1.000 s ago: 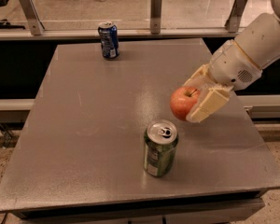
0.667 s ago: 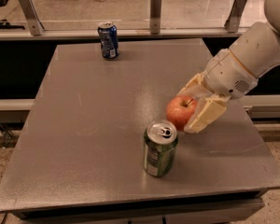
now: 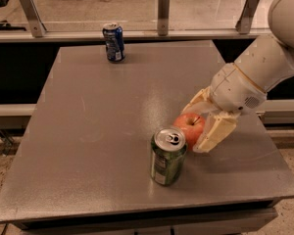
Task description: Move apple near green can
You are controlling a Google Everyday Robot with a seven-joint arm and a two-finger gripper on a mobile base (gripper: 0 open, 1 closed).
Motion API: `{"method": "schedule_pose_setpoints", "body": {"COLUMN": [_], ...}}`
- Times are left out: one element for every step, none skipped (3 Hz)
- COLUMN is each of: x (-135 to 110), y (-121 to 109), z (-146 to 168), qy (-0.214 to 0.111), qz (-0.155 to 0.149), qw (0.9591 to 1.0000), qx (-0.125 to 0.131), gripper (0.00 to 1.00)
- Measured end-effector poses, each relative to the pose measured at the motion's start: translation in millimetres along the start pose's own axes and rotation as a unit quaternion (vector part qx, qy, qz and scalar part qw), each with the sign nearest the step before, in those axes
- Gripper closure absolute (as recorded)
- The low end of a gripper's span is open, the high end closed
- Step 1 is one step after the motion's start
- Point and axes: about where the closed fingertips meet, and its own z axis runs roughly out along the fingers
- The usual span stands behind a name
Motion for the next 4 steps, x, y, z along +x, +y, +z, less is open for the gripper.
{"method": "schedule_pose_setpoints", "body": {"x": [3.8, 5.7, 6.0, 6.0], "y": [5.8, 6.0, 3.5, 3.4], "z": [11.2, 16.3, 18.3, 18.3], "qy": [-0.002, -0.007, -0.011, -0.011], "qz": [0.002, 0.008, 0.017, 0.017], "qw": [0.9999, 0.9997, 0.9993, 0.9993], "qx": [-0.015, -0.024, -0.031, -0.031], "gripper": [0.54, 0.23, 0.0, 0.0]}}
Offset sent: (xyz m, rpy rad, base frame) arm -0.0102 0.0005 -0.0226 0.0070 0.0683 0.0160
